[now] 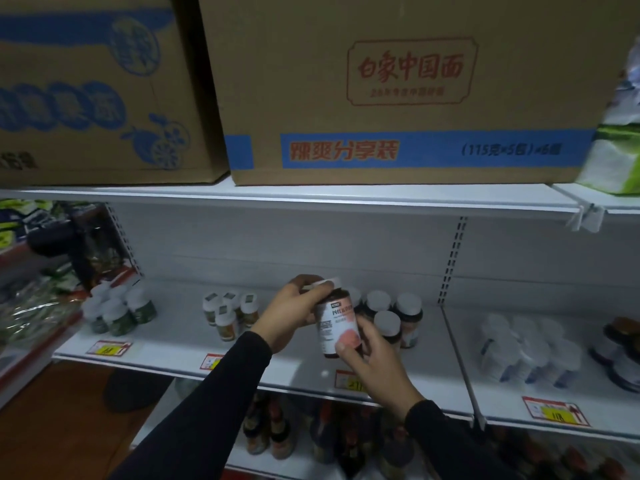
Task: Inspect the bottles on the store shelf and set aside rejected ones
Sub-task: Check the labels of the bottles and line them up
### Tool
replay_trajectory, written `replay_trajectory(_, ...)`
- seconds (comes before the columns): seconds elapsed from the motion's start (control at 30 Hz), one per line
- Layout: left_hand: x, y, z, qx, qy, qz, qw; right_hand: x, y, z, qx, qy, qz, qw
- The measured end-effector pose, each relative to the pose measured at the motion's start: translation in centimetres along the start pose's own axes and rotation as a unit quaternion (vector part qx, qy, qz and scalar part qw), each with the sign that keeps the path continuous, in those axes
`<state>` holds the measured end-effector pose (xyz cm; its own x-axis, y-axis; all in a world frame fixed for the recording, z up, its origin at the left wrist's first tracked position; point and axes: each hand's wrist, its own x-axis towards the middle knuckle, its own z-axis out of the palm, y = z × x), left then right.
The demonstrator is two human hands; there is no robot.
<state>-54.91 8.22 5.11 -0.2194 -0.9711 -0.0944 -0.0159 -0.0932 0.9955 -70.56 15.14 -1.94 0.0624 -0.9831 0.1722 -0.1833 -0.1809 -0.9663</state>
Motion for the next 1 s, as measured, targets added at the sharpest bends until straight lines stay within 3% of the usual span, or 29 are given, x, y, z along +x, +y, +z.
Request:
replay_trajectory(0.23,0.3,-0.1,0.2,-0.034,0.051,0.022,0.998,0.5,0.3,1.1,-0.047,0.033,0.011,0.998)
replay_trajectory(0.43,0.5,-0.2,-0.7,-0.036,-0.027,0.005,0.999,0.9,0.4,1.1,-0.001,0.025,0.0,1.0)
replay_trajectory(0.67,0.5,-0.1,-0.1,-0.058,0.047,0.012,0.997,0.9,-0.1,1.2,0.019,0.038,0.01,0.999)
replay_trajectory(0.87,0.4,0.1,-0.3,-0.051,-0.009,-0.002,0.999,0.8,0.2,1.2,0.043,0.034,0.016,0.998)
replay_trajectory(1.0,0.3,0.2,-0.6,-0.053,0.01,0.001,0.999,0.8,0.1,1.4,0.044,0.024,0.011,0.999)
